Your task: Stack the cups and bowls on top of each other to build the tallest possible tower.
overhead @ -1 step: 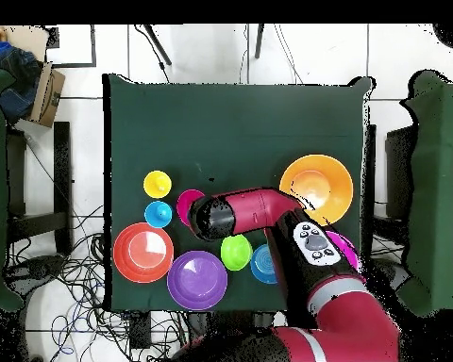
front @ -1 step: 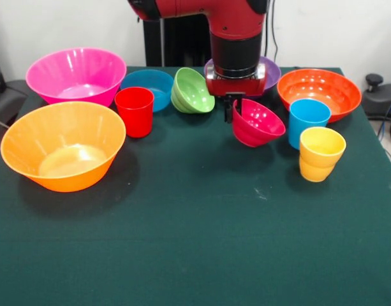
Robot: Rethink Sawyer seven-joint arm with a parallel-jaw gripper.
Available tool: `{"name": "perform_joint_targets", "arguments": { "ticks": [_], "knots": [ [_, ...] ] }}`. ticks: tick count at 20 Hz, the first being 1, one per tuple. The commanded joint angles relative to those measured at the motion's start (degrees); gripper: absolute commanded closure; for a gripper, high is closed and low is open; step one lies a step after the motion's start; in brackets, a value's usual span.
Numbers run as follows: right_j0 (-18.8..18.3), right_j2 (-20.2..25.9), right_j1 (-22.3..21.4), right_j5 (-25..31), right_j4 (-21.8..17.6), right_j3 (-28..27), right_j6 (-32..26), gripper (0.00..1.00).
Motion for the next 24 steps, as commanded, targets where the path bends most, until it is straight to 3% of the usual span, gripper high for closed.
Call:
{"name": "perform_joint_targets", "arguments": {
  "ticks": [1, 15, 24],
  "knots": [
    [-1.98, 4.71, 2.1, 8.04, -2.43, -4.43, -11.57, 1.0],
    [-4.54, 7.52, 2.74, 10.18, -2.83, -5.13, -12.09, 1.0],
    [-5.95, 9.48, 0.9, 13.85, -1.99, -4.49, -12.91, 1.0]
  ]
}}
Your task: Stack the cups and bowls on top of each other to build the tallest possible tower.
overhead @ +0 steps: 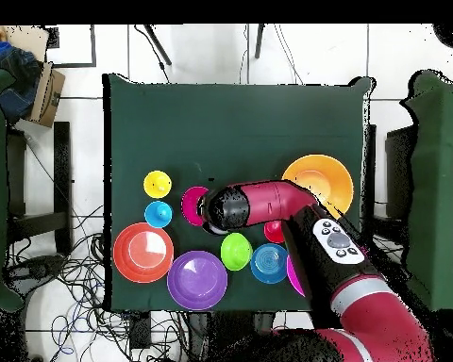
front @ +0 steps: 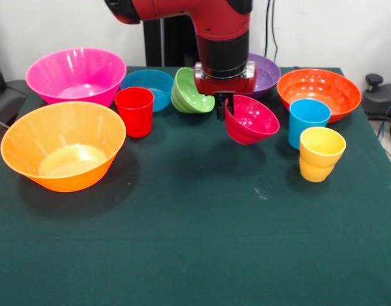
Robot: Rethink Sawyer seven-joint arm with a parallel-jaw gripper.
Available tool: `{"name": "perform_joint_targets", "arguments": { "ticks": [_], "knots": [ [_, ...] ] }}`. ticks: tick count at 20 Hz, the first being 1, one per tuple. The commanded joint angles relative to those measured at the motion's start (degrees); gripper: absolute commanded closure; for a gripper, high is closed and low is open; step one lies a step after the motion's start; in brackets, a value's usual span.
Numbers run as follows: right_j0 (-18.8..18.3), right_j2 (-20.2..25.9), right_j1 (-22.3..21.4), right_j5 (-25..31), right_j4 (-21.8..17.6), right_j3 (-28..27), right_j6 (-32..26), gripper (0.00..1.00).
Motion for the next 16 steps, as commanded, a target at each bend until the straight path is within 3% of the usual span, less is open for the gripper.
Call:
{"name": "perform_joint_targets", "arguments": {
  "ticks": [1, 7, 16],
  "knots": [
    [-0.92, 4.61, 0.98, 7.55, -2.03, -3.79, -12.93, 1.0],
    [-0.7, 5.36, -1.84, 7.17, -4.21, -3.57, -13.32, 1.0],
    [-0.39, 4.71, -1.54, 4.5, -5.97, -3.49, -11.75, 1.0]
  ]
}}
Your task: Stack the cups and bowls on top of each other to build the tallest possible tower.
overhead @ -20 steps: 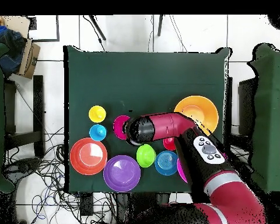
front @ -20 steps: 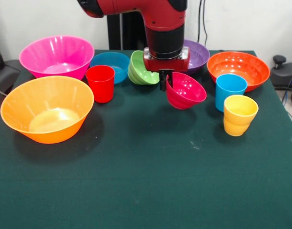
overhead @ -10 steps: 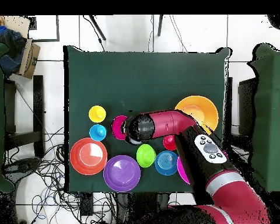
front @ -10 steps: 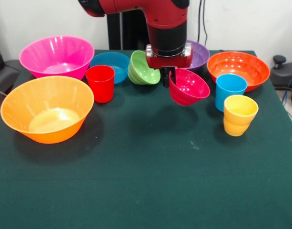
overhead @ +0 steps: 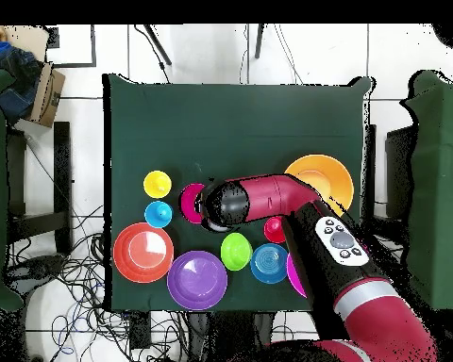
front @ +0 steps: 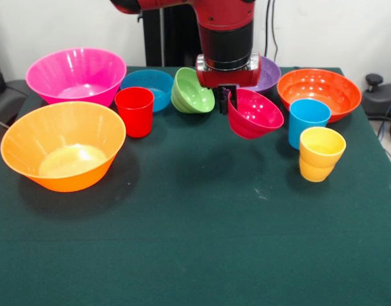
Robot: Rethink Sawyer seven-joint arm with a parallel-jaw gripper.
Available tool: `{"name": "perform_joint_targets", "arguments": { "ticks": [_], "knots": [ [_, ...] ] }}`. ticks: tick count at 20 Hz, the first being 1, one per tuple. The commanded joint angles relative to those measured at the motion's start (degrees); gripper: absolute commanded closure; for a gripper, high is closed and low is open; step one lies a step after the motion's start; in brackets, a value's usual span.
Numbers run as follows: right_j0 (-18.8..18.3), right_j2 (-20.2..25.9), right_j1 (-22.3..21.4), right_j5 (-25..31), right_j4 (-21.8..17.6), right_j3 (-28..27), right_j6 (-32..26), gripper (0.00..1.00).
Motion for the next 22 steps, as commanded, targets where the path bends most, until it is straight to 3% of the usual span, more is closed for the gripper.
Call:
{"name": "perform_joint_targets", "arguments": {
  "ticks": [1, 22],
  "knots": [
    [0.35, 2.59, 0.67, 1.7, -6.02, -3.61, -11.84, 1.0],
    [-0.33, 3.36, 2.8, 2.47, -8.18, -6.31, -11.77, 1.0]
  ]
}}
